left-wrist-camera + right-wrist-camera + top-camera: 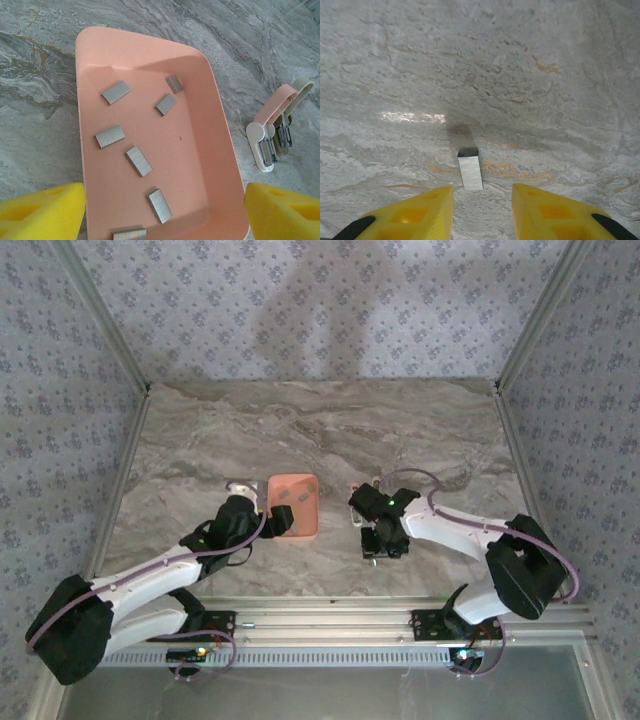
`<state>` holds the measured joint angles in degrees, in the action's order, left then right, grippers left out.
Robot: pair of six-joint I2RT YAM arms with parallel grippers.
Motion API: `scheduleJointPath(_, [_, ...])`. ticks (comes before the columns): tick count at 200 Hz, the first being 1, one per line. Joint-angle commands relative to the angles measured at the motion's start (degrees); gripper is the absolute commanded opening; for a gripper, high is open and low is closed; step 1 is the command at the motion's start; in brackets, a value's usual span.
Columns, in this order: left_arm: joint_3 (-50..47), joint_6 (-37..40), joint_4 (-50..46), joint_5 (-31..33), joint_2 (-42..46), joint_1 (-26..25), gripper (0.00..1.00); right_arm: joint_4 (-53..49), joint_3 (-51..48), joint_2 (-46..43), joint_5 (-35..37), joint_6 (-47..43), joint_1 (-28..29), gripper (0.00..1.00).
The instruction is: Load the staples into the stapler
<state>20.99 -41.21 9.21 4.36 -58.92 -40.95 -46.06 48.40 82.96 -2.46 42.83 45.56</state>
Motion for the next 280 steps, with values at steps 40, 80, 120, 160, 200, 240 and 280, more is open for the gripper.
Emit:
scheduleJointPath(40, [1.55, 0.52, 0.88, 0.56, 0.56, -0.35, 0.83, 1.67, 0.38, 3.57, -0.27, -1.19, -0.03, 0.35])
scheduleJointPath(80, [1.42, 0.68, 0.89, 0.65, 0.60, -0.36, 0.83, 2.34, 1.25, 6.02, -0.08, -1.52, 0.46, 0.33])
scheduleJointPath(120, [1.42, 0.93, 0.89, 0.68, 0.38, -0.31, 0.83, 3.41, 1.42, 7.21, -0.36, -1.51, 0.74, 0.31])
scheduleJointPath(160, [1.42, 0.93, 1.16, 0.61, 0.03, -0.34, 0.83, 3.70, 1.61, 8.15, -0.86, -1.66, 0.84, 0.28])
scheduleJointPath(200, [1.07, 1.03, 1.16, 0.72, 0.12, -0.33, 0.83, 4.37, 1.61, 8.74, -0.86, -1.62, 0.92, 0.24])
scheduleJointPath(240, [1.02, 1.04, 1.22, 0.76, 0.09, -0.31, 0.83, 4.97, 2.09, 9.24, -1.01, -1.23, 1.50, 0.22])
scheduleJointPath(280, [0.90, 1.08, 1.11, 0.75, 0.12, -0.36, 0.83, 4.76, 2.22, 9.48, -0.53, -0.82, 2.38, 0.21])
